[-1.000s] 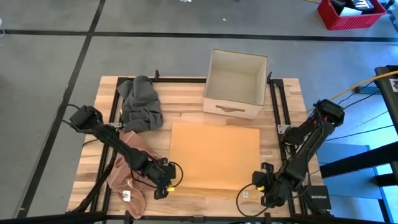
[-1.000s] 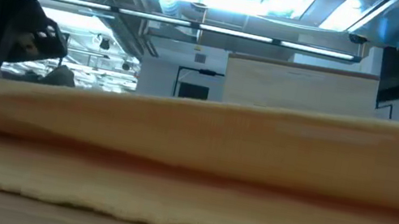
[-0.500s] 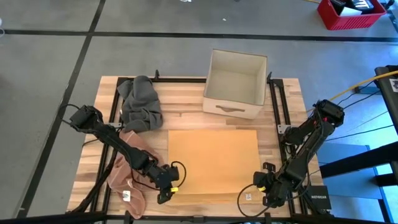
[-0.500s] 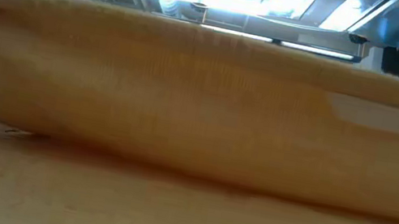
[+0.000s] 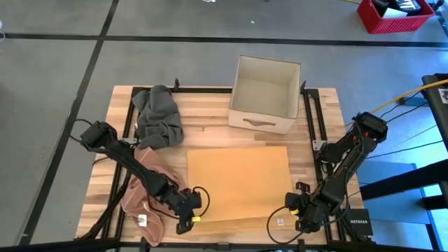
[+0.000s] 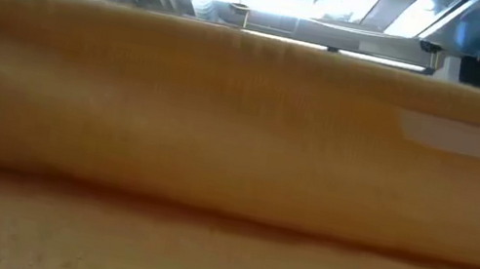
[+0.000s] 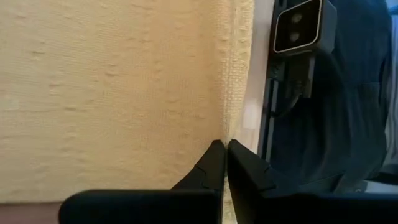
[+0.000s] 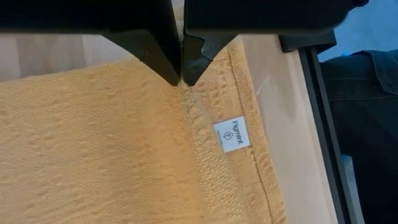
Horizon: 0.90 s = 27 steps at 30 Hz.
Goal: Fold towel
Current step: Fold the yellow towel
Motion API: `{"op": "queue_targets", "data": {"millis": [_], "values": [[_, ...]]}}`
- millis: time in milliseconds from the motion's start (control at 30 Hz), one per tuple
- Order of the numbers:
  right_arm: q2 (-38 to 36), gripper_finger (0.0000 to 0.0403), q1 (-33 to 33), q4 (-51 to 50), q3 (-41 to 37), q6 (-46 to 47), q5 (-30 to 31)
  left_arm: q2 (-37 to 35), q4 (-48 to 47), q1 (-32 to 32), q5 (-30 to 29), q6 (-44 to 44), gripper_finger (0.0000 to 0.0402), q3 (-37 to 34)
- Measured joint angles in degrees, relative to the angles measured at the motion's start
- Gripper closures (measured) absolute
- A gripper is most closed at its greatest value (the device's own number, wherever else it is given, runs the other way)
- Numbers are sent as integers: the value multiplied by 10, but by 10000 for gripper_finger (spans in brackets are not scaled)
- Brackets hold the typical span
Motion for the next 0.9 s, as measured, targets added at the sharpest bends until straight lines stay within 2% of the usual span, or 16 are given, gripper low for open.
{"op": "queue_targets", "data": {"millis": [200,500,667,900], "values": [[0,393,0,0,0,0,2,34,20,-3,27,-10,398,0],[0,393,0,5,0,-1,-22,36,26,-3,35,-7,398,0],[-15,393,0,41,0,-1,-40,26,26,1,59,-6,398,0],[-2,393,26,101,1,0,-41,27,29,-14,55,-19,398,10]]}}
